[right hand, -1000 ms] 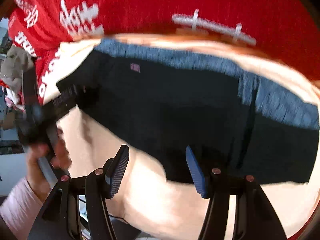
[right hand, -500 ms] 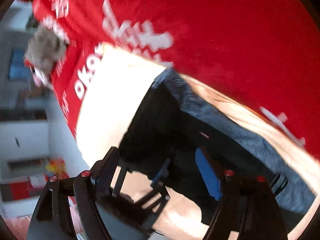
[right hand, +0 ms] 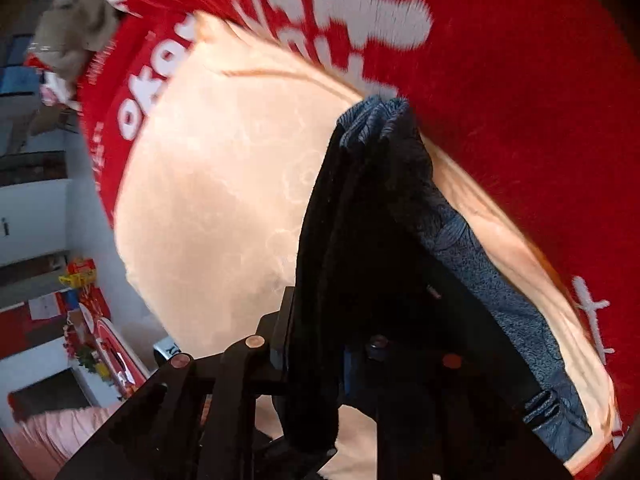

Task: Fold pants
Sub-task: 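Lift the held end with the left gripper and fold it over the stack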

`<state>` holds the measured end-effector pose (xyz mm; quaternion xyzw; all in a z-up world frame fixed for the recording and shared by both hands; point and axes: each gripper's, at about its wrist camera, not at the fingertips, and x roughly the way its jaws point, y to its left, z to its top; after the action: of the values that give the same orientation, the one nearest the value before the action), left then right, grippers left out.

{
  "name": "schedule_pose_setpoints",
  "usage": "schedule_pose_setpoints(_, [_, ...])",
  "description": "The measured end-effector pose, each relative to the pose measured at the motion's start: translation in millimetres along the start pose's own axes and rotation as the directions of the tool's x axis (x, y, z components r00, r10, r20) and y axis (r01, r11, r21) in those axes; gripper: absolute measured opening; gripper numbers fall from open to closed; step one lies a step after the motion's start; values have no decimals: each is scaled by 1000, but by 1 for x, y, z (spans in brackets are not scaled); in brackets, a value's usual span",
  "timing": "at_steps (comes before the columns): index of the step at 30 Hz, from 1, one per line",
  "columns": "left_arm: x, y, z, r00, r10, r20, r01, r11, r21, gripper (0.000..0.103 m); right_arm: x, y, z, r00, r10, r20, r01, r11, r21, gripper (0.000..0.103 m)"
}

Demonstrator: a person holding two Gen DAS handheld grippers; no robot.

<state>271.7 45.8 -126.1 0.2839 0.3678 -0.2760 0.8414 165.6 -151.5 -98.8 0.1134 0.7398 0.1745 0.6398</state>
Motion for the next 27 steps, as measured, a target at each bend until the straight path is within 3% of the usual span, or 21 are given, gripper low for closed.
schedule_pose_setpoints(3, [-24, -10, 14, 999, -26, 38, 25, 1000, 17, 37, -30, -5, -27, 995, 51, 88, -49, 999, -16, 19])
schedule_pose_setpoints(7, [-55, -30, 38, 995, -70, 73, 67, 997, 43, 37, -70, -26, -67, 966, 143, 214, -148, 989, 7, 19])
schedule_pose_setpoints(13, [-94, -88, 76, 981, -161, 107, 149, 982, 113, 37, -122, -80, -146, 877, 256, 407, -303, 951, 56, 19])
schedule_pose_setpoints(15, [-104, -119, 89, 974, -202, 105, 186, 971, 147, 37, -137, -104, -181, 845, 262, 466, -338, 937, 85, 19])
schedule_pose_setpoints(21, [-112, -210, 108, 957, -280, 77, 249, 927, 280, 37, -155, -180, -270, 780, 250, 574, -412, 895, 171, 19])
schedule_pose_setpoints(27, [-83, -300, 96, 950, -311, -19, 290, 863, 413, 37, -124, -253, -335, 775, 200, 600, -445, 847, 292, 19])
